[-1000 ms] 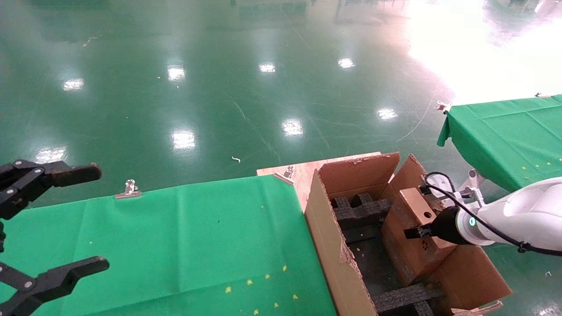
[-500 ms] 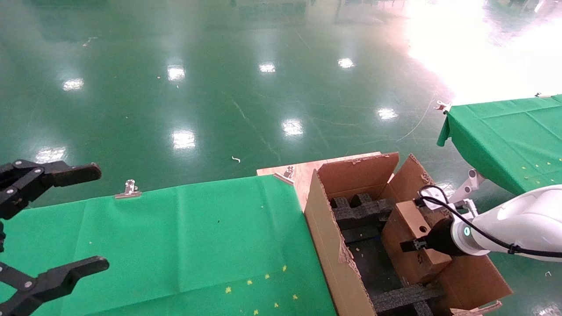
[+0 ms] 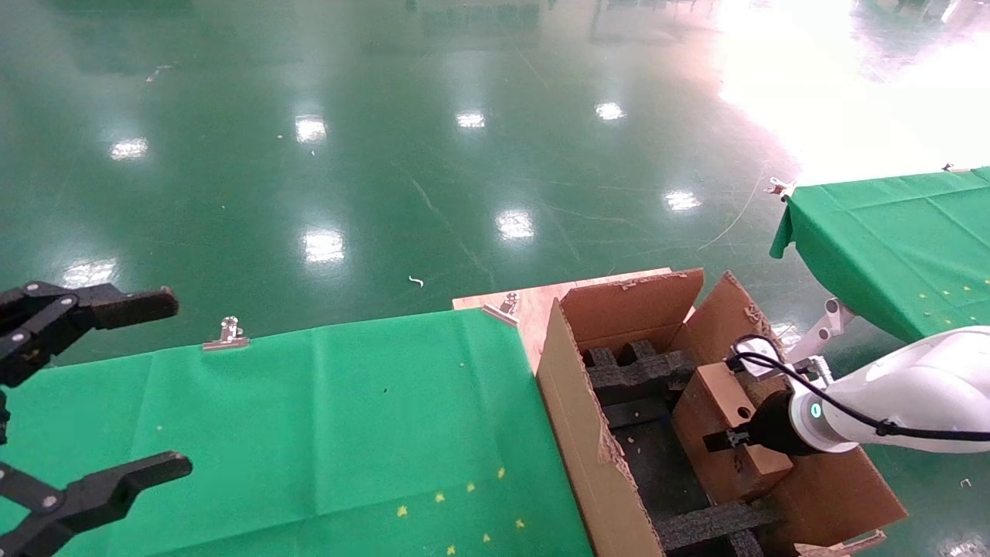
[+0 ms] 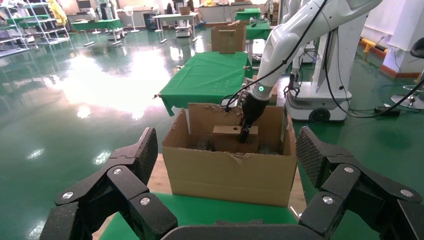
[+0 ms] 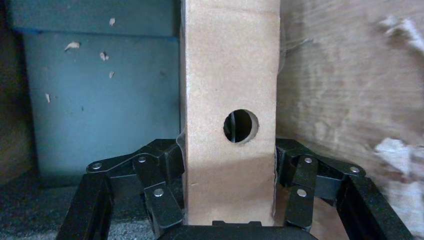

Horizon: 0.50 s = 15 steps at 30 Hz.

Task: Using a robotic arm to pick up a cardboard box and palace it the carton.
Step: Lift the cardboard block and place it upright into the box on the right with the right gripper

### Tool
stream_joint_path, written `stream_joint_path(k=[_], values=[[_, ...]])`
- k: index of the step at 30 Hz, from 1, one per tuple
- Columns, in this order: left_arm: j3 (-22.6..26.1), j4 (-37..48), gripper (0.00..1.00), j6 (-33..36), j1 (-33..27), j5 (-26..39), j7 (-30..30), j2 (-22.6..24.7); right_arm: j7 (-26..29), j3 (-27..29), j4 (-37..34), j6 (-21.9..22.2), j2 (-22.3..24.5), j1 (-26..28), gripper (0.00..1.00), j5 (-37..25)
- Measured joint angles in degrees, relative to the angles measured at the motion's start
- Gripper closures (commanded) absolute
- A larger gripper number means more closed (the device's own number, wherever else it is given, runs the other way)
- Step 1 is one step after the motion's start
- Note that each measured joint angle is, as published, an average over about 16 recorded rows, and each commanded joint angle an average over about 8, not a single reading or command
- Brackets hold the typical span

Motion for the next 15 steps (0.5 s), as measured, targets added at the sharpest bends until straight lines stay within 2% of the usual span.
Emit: stream_joint_path(k=[5, 7, 15], values=[[0.0, 0.0, 0.00, 0.0, 0.0, 0.0, 0.0, 0.0, -1.1, 0.0, -0.7, 0.1, -0.4, -0.4, 0.16, 1.0], [0.0, 0.0, 0.00, 0.0, 0.0, 0.0, 0.0, 0.0, -1.3, 0.0, -0.8, 0.1, -0.5, -0.4, 0.00, 1.3], [0.0, 0.0, 0.00, 0.0, 0.0, 0.0, 0.0, 0.0, -1.3, 0.1, -0.9, 0.0, -0.4, -0.2, 0.00, 1.4]])
